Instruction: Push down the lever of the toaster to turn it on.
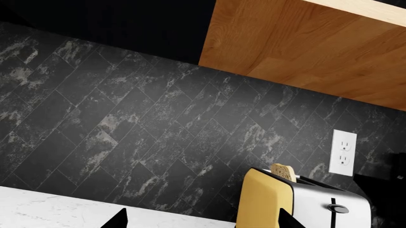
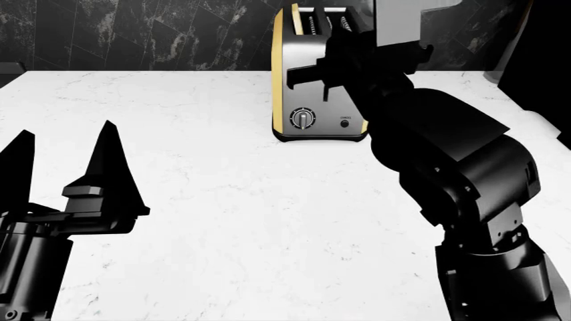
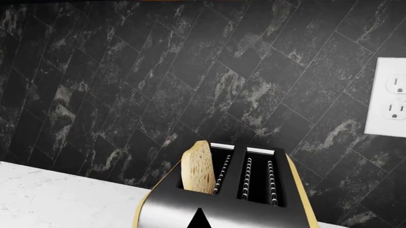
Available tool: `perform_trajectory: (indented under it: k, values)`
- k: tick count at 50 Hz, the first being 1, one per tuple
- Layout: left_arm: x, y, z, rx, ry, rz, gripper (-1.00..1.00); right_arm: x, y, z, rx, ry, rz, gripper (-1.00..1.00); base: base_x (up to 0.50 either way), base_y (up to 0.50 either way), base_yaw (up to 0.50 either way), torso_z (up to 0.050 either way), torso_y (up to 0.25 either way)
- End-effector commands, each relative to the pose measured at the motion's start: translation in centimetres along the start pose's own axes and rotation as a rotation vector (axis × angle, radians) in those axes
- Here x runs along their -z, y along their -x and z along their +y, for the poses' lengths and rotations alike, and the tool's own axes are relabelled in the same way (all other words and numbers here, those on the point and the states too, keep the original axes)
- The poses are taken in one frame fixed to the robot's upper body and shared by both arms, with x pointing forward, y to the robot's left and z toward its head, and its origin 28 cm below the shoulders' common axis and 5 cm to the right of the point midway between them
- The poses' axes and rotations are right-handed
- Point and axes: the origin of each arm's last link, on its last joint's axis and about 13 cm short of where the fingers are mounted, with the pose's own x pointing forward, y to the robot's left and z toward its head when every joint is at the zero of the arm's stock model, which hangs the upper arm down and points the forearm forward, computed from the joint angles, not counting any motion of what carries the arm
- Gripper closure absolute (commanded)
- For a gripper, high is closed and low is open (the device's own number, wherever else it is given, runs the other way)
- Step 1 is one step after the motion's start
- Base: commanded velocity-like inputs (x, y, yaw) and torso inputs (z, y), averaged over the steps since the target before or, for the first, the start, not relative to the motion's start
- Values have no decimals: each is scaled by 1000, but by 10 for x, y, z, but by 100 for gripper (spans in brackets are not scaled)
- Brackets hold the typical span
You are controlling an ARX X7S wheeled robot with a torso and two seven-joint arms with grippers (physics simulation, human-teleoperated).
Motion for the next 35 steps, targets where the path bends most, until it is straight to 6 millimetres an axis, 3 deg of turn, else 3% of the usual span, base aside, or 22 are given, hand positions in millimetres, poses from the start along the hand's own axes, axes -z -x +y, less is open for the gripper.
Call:
perform_trajectory:
  k: [1, 35]
  values:
    - [0, 0, 0, -2, 3, 2, -100, 6, -5, -4, 31, -1, 21, 100, 0, 0, 0, 0, 0]
    - [0, 0, 0, -5, 5, 7, -100, 30, -14, -4, 27, -24, 101, 100, 0, 0, 0, 0, 0]
